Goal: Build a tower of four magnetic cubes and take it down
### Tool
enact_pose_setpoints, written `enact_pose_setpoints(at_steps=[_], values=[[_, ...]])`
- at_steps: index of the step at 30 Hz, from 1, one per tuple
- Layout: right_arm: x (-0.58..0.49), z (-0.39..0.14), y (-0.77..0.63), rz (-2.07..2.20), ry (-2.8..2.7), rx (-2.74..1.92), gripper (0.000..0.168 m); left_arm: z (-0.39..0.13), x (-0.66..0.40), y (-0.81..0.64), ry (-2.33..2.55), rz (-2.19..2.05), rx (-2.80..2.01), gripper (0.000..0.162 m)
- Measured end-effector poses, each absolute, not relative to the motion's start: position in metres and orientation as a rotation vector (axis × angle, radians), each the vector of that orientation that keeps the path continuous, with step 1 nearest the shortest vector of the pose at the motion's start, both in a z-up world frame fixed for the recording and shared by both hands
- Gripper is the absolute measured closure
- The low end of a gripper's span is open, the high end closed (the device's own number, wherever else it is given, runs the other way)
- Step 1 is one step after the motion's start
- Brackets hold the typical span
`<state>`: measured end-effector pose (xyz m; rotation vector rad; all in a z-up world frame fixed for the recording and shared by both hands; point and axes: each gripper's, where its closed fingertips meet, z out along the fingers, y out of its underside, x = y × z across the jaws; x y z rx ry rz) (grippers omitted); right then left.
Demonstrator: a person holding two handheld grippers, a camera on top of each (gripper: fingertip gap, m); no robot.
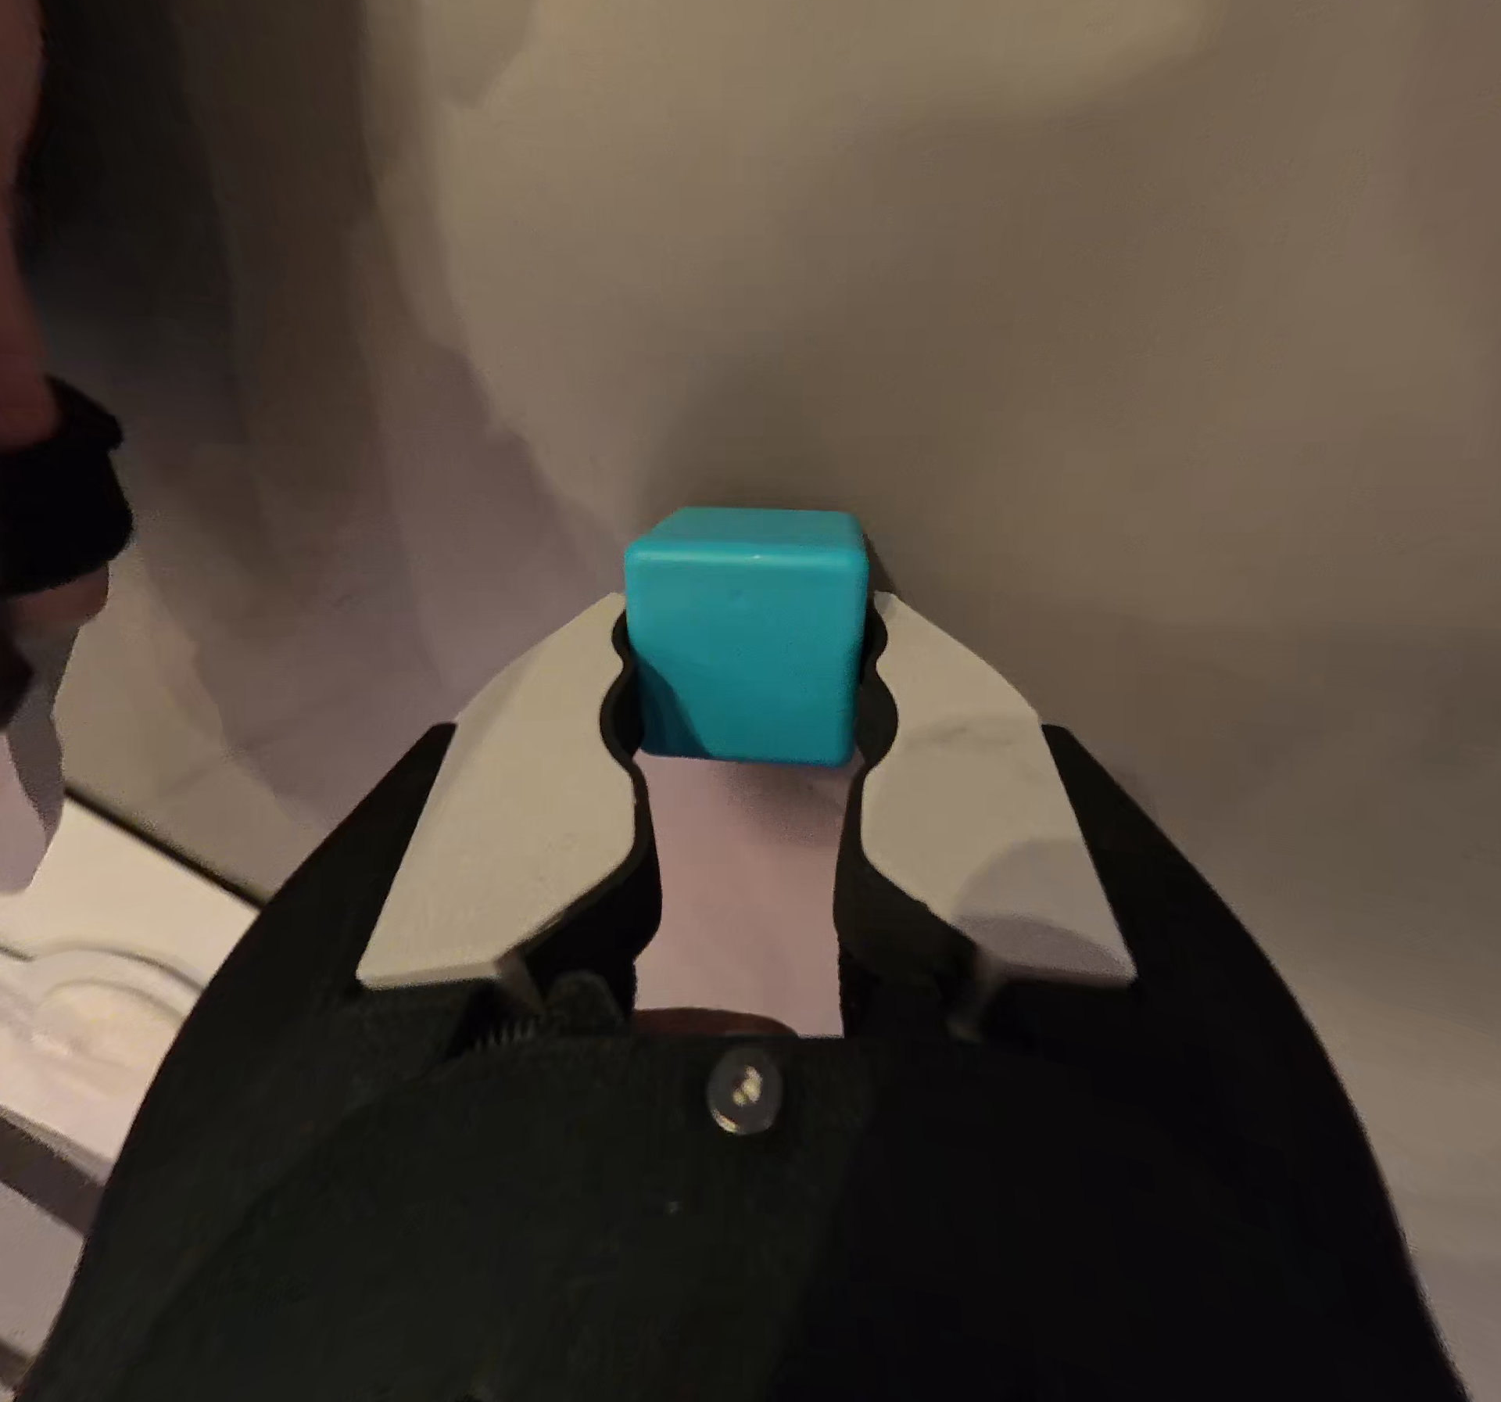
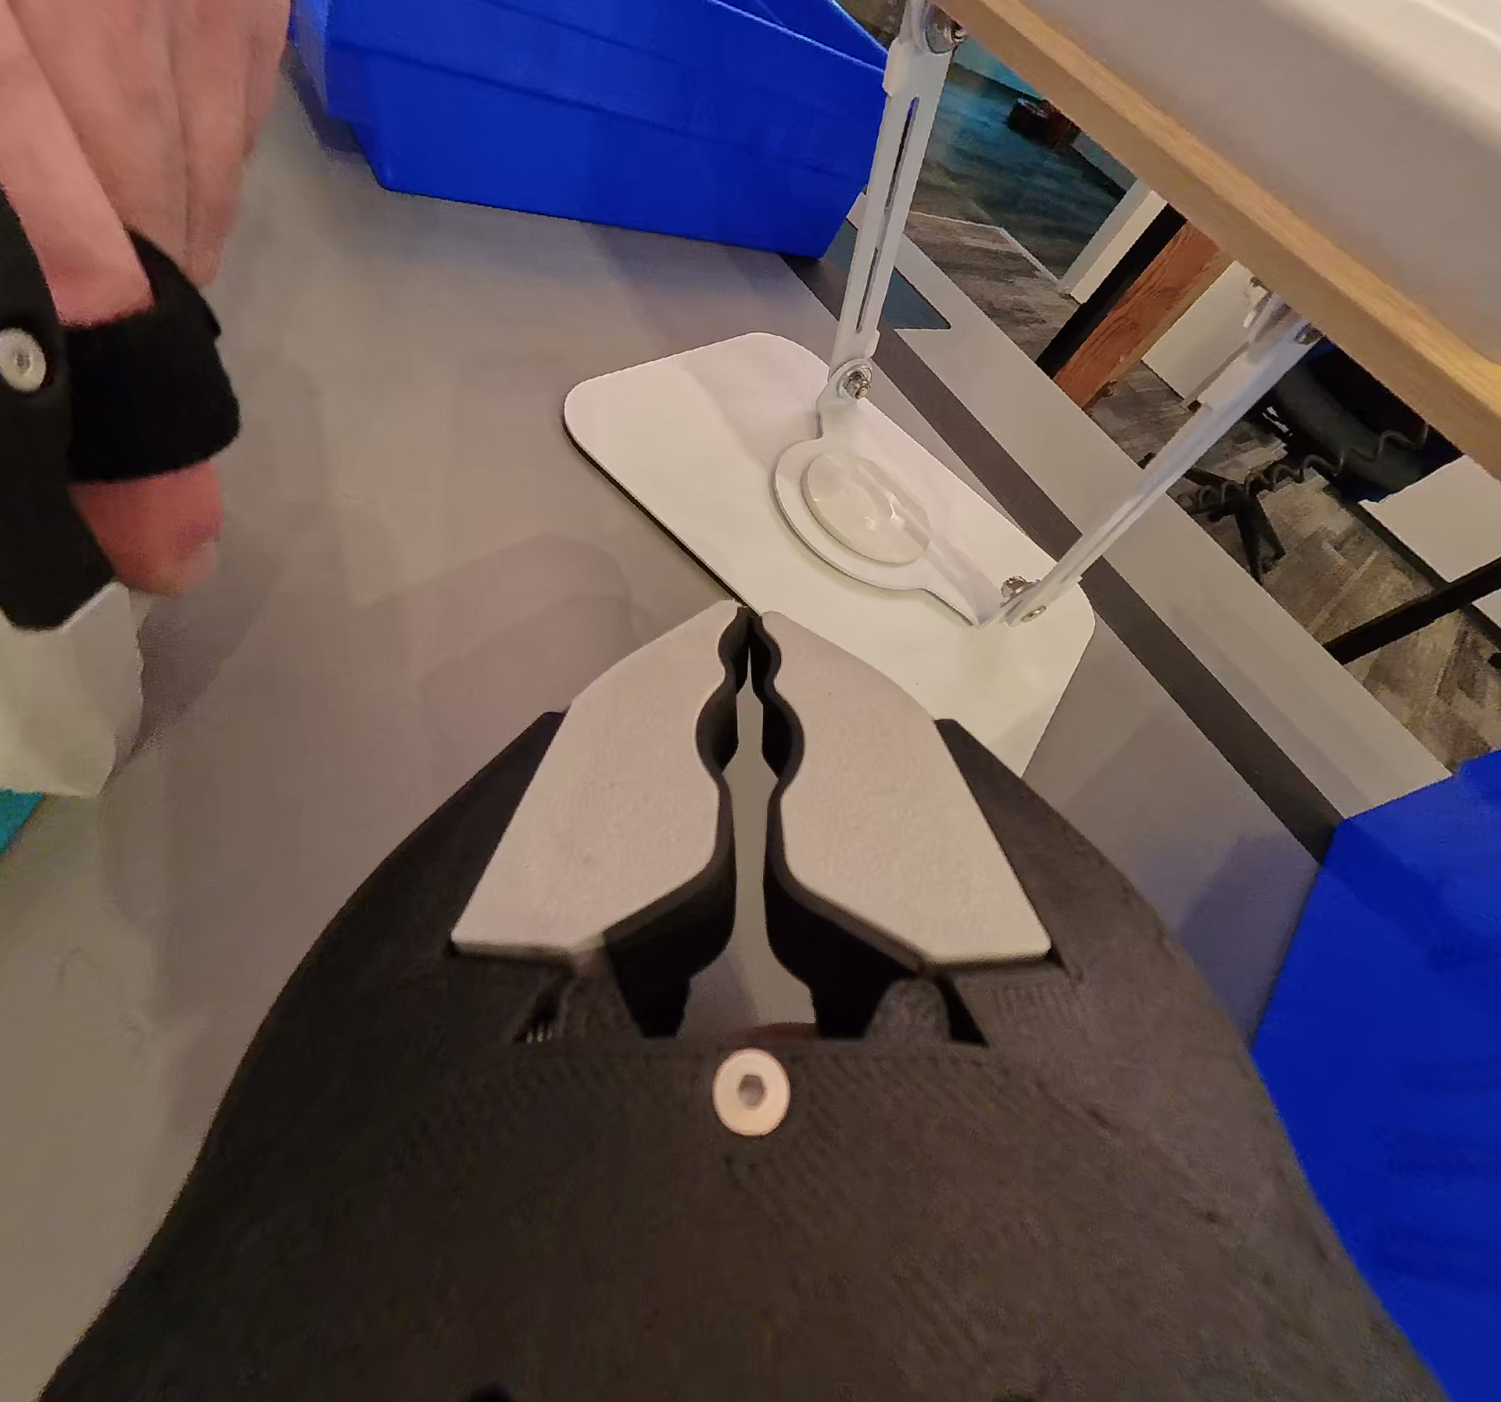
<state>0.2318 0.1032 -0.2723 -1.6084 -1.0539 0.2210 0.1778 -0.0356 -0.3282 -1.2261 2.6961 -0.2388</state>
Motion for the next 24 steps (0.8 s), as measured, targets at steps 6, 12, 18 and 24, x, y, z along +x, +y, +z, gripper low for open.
enact_pose_setpoints(at_steps=[6, 12, 18, 24], values=[[0.232, -0.273, 0.103, 0.223, -1.057, -1.609, 0.168, -0.331, 0.185, -0.044, 2.684, -0.323, -1.233, 0.110], [0.232, -0.272, 0.103, 0.228, -1.053, -1.607, 0.168, -0.323, 0.182, -0.033, 2.588, -0.277, -1.318, 0.070], [0.232, -0.272, 0.103, 0.233, -1.050, -1.608, 0.168, -0.261, 0.126, 0.003, 2.389, -0.164, -1.468, 0.068], [0.232, -0.272, 0.103, 0.230, -1.055, -1.611, 0.168, -0.202, 0.013, 0.099, 1.976, 0.045, -1.772, 0.081]])
